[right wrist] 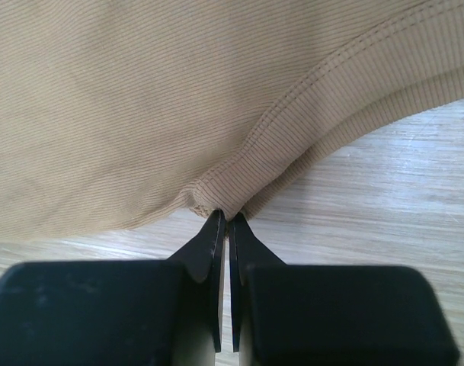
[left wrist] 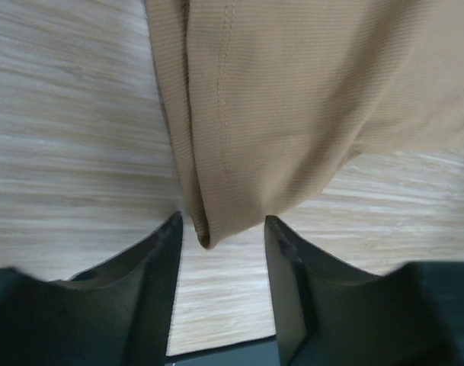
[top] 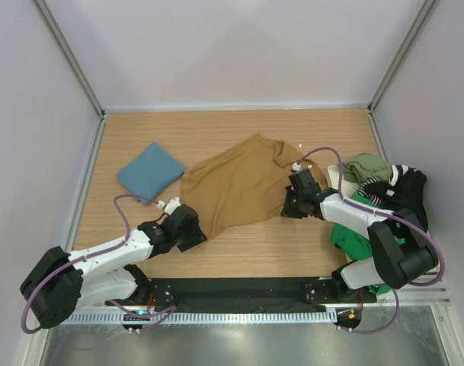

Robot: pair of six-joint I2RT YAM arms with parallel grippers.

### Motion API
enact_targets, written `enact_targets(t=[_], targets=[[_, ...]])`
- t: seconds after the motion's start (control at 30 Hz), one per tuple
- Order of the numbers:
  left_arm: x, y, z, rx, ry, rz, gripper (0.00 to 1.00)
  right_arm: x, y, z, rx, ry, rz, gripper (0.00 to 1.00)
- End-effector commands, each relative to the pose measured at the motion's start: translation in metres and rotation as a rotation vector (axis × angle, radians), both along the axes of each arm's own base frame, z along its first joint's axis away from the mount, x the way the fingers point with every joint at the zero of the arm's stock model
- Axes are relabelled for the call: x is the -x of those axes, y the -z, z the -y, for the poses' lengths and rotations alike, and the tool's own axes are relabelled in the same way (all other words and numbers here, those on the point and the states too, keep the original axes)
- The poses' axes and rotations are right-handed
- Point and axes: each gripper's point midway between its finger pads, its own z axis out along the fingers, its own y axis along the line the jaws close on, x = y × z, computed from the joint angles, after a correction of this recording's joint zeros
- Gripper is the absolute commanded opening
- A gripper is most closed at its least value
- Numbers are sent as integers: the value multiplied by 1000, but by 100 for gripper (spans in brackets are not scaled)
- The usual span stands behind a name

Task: Fold and stack the tank tops
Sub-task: Flatten the tank top out

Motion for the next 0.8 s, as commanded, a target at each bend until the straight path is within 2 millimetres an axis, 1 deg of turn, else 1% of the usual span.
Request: enact_targets(t=[0.0,0.03,0.07,0.1,0.13,0.17,0.2,0.23,0.27,0.37,0.4,0.43,0.47,0.5,0.53,0.6,0.73,0.77], targets=[[-12,2,4,-31,2,29,41,1,-14,3,6,-26,42,1],[-13,5,4,-44,12,22,33,-1,-15,9,33,-6,51,1],[-12,6,4,-50,19,20,23,3,-15,14,51,1,44,1],[-11,7,4,-51,25,17,5,5,-17,16,55,4,44,1],[-8,6,3,-45,36,18,0,9,-20,19,58,12,45,1],[-8,2,3,-34,37,30,0,11,-22,19,53,10,48,1],[-5,1,0,-34,35,31,0,13,-24,19,40,21,48,1],[0,2,-7,-53,32,20,0,15,-31,17,20,19,65,1],[-2,-10,-10,-34,16,59,0,20,-30,17,17,17,52,1],[7,-20,-25,-42,1,72,0,29,-34,15,9,6,39,1],[7,-32,-27,-10,-8,110,0,32,-35,12,5,-5,38,1],[12,-32,-34,-24,-16,101,0,34,-36,10,1,-1,35,1],[13,-35,-36,-18,-26,108,0,37,-37,10,-2,-3,30,1],[13,-40,-37,-1,-35,122,0,39,-37,8,-2,-7,23,1],[14,-39,-38,5,-36,118,0,41,-37,7,0,-7,19,1],[17,-37,-31,36,-27,95,0,41,-39,6,1,-13,21,1],[12,-36,-22,59,-24,81,0,29,-50,9,44,-9,44,1],[8,-38,-24,61,-39,83,0,22,-59,6,45,-21,65,1]])
